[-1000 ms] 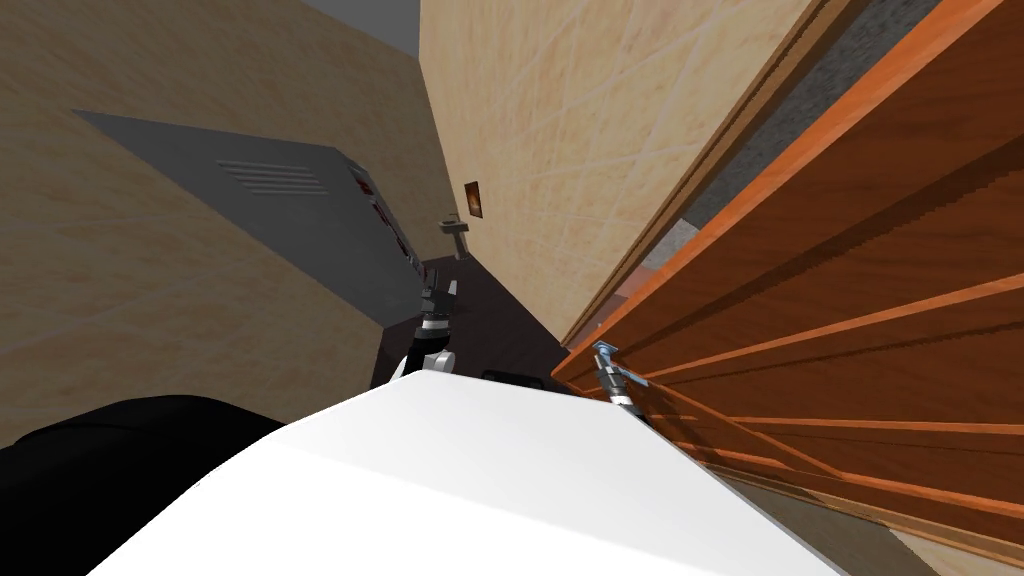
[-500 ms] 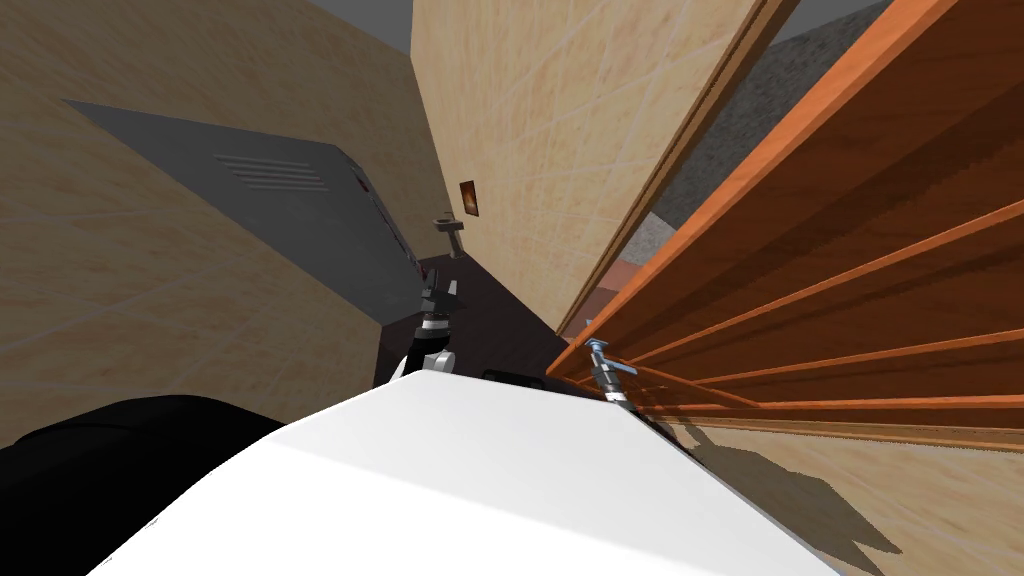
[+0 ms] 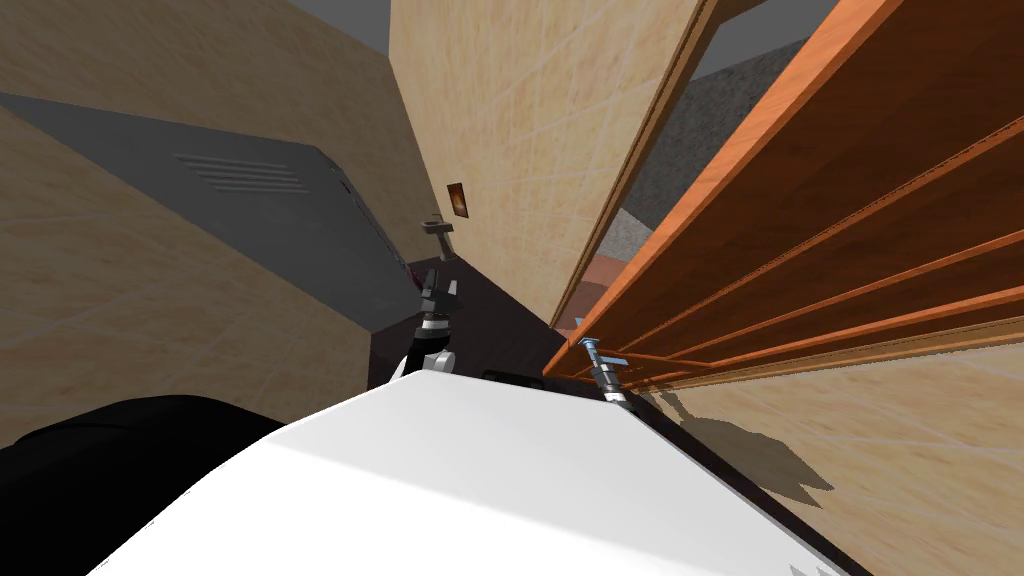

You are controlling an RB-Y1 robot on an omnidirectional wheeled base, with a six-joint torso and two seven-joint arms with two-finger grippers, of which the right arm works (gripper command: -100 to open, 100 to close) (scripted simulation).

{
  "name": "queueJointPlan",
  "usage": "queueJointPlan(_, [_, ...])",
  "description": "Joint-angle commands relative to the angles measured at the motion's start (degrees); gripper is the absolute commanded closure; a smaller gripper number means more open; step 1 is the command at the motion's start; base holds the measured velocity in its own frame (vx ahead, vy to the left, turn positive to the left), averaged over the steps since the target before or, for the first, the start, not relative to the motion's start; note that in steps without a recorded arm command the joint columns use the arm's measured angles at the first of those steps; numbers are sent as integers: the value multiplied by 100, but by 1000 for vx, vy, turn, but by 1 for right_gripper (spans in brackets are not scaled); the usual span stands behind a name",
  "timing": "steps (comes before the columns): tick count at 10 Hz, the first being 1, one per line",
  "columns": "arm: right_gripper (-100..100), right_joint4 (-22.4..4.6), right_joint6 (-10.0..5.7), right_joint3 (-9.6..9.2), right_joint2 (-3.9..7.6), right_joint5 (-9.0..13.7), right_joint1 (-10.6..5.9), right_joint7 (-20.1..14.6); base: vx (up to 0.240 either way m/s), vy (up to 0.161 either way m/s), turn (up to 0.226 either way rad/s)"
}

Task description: Pull the door open

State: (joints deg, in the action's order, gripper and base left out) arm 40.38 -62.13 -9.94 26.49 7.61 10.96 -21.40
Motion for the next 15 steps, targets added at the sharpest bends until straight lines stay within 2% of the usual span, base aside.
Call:
queueJointPlan(1, [100, -68, -59, 5, 22, 15, -10, -18, -111, -52, 193])
queueJointPlan(5, [100, -238, -205, 16, 77, 52, -35, -63, -169, -77, 165])
queueJointPlan(12, [100, -595, -515, 40, 194, 130, -87, -159, -199, -39, 147])
queueJointPlan(13, [100, -696, -560, -24, 125, 85, -152, -166, -73, -16, 37])
queueJointPlan(14, [100, -766, -652, -48, 143, 85, -136, -192, -139, -49, 200])
queueJointPlan(15, [100, -781, -673, -51, 151, 87, -133, -198, -183, -66, 161])
